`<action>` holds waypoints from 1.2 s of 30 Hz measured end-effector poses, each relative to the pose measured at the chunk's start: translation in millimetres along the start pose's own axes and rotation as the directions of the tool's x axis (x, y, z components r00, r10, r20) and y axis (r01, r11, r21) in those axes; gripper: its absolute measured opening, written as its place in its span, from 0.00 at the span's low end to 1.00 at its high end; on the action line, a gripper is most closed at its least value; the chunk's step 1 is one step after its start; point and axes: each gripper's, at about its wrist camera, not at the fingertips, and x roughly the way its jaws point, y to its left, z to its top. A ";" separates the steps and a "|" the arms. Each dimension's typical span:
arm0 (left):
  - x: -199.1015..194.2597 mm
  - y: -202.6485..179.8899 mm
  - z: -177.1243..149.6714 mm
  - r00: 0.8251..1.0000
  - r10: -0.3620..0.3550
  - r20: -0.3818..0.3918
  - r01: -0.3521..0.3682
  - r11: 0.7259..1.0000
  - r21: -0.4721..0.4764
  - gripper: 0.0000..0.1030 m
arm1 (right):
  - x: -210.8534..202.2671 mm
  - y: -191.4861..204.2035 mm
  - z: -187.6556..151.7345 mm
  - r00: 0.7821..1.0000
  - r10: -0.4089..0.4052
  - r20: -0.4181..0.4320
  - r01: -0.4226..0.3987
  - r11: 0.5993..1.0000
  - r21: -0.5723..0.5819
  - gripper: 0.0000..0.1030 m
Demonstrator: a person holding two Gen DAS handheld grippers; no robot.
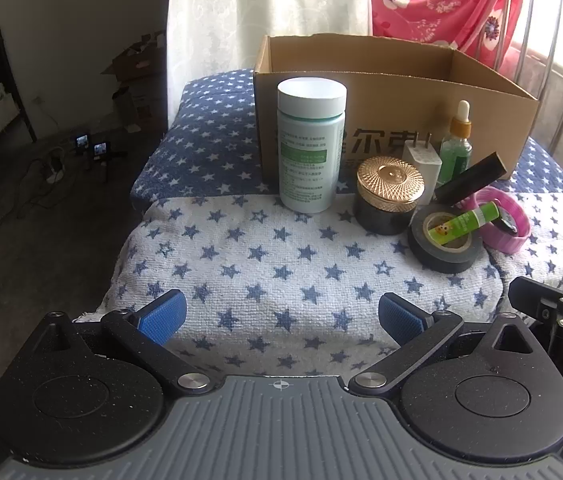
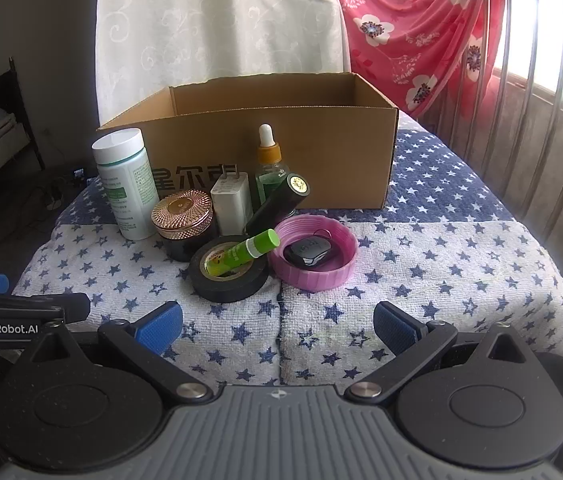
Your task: Organize rigid objects
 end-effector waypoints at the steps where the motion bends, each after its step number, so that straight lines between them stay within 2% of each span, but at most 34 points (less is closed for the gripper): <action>1: -0.1 0.1 0.0 1.000 0.001 0.000 -0.001 1.000 0.000 1.00 | 0.0 0.0 0.1 1.000 0.000 0.000 0.000 1.000 0.000 1.00; 36: 5.0 0.1 -1.8 1.000 0.001 -0.012 -0.001 1.000 -0.001 1.00 | 8.0 -0.3 -0.4 1.000 0.015 -0.009 -0.015 1.000 0.010 1.00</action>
